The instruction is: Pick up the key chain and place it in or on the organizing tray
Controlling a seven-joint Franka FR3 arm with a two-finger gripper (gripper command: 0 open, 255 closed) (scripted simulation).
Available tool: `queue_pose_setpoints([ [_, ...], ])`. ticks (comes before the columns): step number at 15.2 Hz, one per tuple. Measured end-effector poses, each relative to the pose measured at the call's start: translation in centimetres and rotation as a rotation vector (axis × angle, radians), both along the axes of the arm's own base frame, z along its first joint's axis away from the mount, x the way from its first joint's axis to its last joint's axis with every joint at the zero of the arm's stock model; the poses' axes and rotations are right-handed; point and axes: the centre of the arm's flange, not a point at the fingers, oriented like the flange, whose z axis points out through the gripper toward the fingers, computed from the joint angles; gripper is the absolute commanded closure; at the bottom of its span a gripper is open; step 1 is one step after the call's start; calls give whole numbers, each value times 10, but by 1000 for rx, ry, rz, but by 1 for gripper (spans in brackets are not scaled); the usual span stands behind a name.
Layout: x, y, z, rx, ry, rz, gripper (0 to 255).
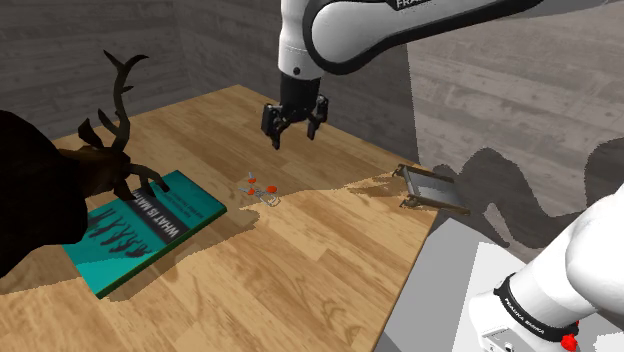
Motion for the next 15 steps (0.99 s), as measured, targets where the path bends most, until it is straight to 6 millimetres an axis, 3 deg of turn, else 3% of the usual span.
queue_pose_setpoints([
  [9, 75, 69, -76, -11, 57, -36, 0],
  [15, 84, 80, -112, -15, 67, -43, 0],
])
